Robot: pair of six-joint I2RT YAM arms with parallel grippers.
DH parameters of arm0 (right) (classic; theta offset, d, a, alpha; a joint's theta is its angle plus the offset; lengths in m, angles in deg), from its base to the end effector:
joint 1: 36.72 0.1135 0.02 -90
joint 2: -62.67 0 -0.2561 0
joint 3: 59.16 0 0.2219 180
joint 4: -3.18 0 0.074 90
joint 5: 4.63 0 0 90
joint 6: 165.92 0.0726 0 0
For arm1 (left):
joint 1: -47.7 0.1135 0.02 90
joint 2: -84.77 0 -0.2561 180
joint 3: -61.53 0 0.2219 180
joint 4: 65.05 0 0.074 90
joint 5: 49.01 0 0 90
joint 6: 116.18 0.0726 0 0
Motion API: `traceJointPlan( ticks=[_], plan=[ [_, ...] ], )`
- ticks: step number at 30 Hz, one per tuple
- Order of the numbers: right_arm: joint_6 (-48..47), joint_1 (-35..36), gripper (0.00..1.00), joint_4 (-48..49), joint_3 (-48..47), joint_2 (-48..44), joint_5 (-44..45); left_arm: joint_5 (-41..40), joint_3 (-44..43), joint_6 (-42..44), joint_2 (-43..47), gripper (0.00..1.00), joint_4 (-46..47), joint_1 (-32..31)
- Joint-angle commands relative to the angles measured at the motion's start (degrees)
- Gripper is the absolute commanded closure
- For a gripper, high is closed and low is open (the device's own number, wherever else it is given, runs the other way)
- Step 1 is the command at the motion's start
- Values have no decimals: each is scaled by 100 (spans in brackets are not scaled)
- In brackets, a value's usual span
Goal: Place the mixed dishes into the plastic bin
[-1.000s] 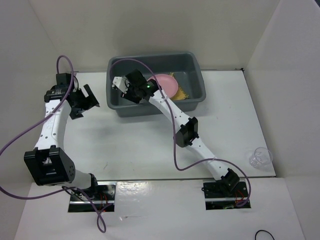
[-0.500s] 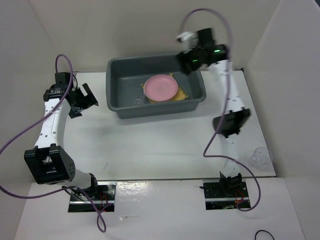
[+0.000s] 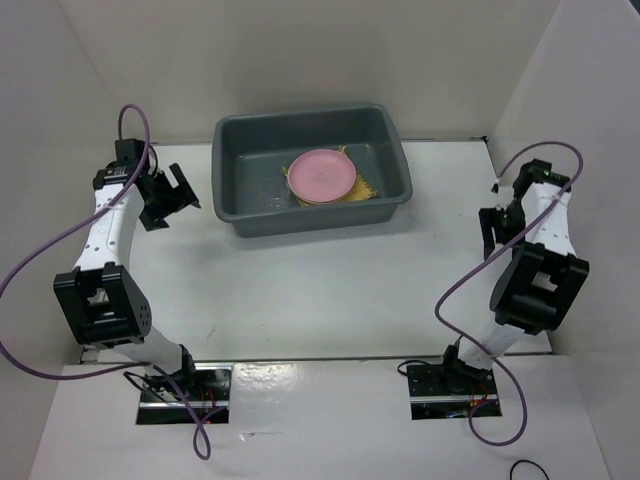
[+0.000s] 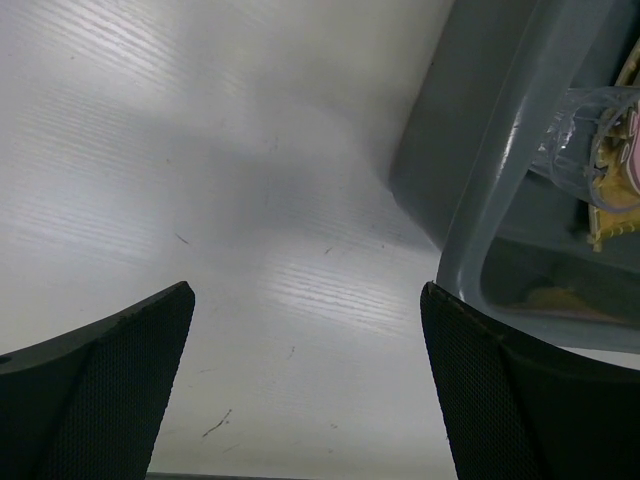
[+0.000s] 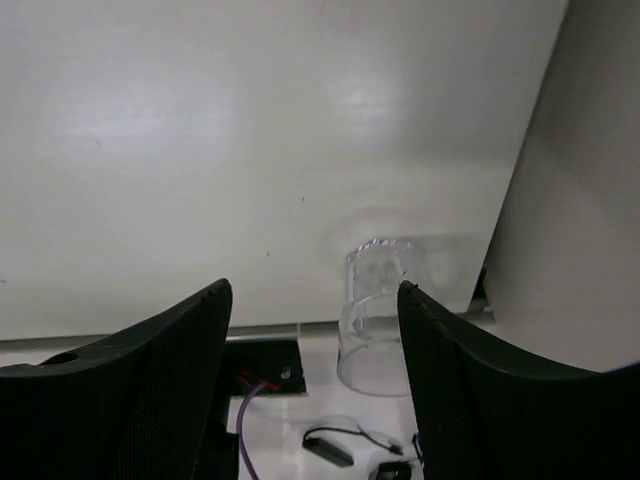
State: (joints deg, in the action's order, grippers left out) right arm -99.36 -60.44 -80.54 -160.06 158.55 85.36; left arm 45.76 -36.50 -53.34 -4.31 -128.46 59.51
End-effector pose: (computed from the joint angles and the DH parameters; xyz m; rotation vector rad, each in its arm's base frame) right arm 0.2710 -0.1191 0.2439 0.0072 2.9585 -0.1168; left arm 0.3146 0.0596 0.2850 -0.8119 2.3959 -0.2127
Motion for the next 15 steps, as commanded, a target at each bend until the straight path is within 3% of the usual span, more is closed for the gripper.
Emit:
traceJointPlan(
  ticks=[1,7,15],
  plan=[
    [-20,-53,28,238,697,-832,509,321,-343,-9,-232,0,27,32],
    [-326,-641,29,256,1953,-1342,591,515,-467,-62,-496,0,26,32],
    [-565,-888,33,361,2509,-1510,748,621,-467,-114,-549,0,26,32]
  ],
)
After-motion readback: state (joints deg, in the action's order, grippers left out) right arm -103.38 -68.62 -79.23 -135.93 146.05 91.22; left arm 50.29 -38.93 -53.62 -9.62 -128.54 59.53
